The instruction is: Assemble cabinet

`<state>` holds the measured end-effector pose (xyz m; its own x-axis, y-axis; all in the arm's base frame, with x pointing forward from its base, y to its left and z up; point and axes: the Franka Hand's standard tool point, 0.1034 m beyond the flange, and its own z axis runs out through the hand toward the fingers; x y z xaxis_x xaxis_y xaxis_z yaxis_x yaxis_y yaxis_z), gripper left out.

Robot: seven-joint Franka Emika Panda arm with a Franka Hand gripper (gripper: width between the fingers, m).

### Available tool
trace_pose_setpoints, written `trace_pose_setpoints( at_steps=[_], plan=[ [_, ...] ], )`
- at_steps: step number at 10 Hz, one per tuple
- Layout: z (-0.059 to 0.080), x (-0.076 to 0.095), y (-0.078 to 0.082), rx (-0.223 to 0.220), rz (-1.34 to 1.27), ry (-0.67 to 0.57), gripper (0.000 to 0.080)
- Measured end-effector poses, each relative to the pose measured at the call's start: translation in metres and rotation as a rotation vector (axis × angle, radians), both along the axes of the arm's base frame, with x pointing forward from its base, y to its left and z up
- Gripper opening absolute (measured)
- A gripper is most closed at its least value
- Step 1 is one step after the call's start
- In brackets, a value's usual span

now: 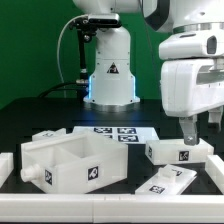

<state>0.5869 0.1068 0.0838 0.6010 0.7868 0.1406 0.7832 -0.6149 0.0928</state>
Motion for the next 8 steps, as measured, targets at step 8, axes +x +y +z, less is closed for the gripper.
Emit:
trace_pose_setpoints(
  at_steps=[8],
  plan=[
    [-0.033,0.014,-0.06,-0.041,-0.022,0.077,0.0796]
  ],
)
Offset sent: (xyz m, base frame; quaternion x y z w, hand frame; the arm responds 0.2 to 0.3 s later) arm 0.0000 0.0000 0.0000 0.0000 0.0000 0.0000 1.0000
